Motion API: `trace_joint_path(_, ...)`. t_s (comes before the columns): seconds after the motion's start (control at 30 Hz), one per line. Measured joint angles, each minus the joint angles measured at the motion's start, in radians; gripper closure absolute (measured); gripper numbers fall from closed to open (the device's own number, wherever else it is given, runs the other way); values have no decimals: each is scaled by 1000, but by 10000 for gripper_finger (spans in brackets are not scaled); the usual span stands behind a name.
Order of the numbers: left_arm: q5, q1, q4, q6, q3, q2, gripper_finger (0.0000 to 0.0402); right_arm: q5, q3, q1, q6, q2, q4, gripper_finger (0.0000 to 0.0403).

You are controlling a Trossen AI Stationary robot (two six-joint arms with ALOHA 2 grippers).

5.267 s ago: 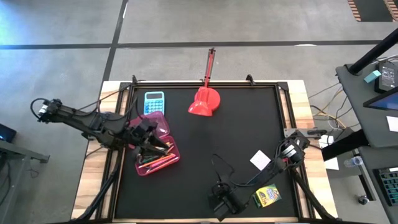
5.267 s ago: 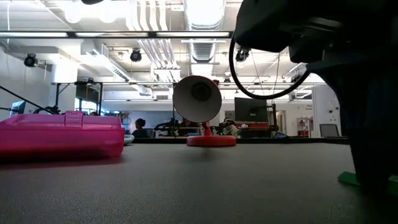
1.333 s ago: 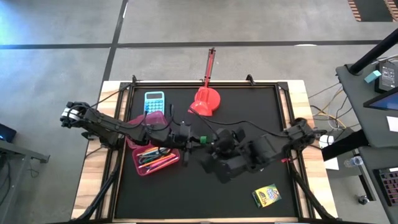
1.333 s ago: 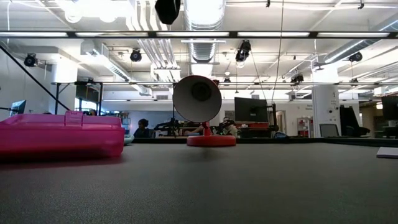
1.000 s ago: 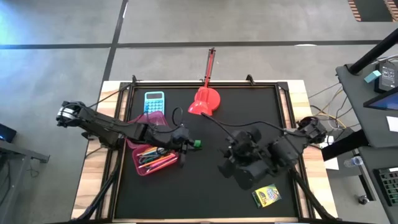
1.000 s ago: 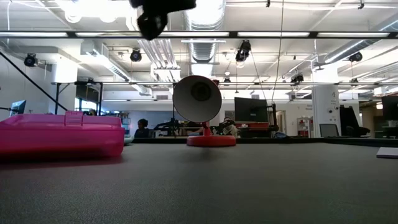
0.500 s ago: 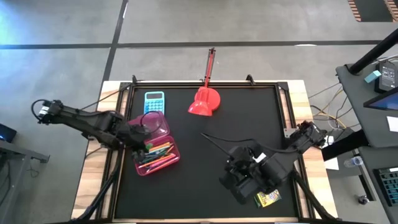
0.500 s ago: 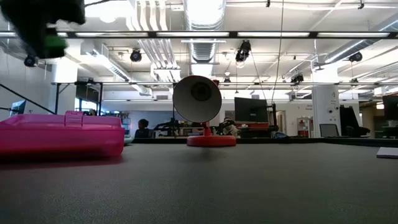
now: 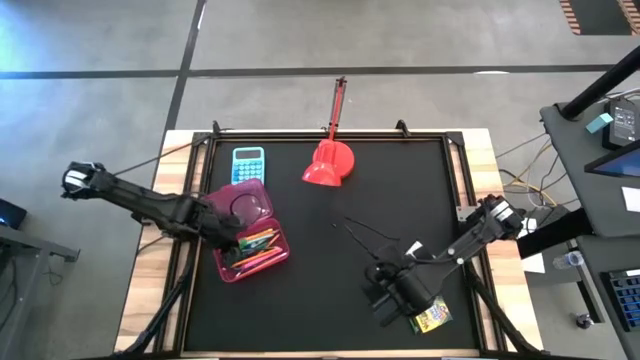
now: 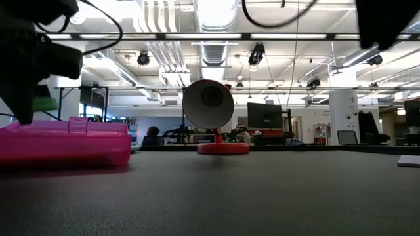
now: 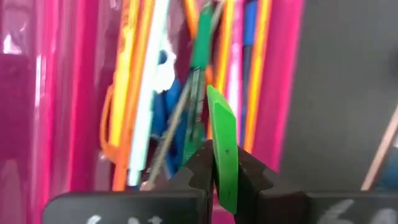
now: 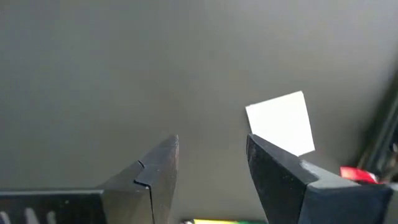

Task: Pack school essentials
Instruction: Put the green eraser into the red supply box, then put the purple sticky notes into the red supply box

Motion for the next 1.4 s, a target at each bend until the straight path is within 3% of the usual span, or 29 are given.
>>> trace_joint_path(0.33,0,0,10,23,10,128,382,-199,-159,-1,-56,-16,129,234)
trace_joint_path(0.57,6,0,11,29,28,128,318,-217,-240,2,-133,-88,143,239)
trace_joint_path(0.8,8,1,27,-56,63,102,253,-217,-442,8,-97,-263,224,239)
trace_joint_path(0.93,5,1,166,-130,101,105,245,-191,-572,29,-88,-366,330,239)
trace_joint_path(1.17,-101,1,655,-158,115,160,244,-144,-711,34,-52,-481,344,236)
trace_joint_path(1.4,-203,1,854,-183,135,248,244,-112,-819,32,-60,-520,343,234)
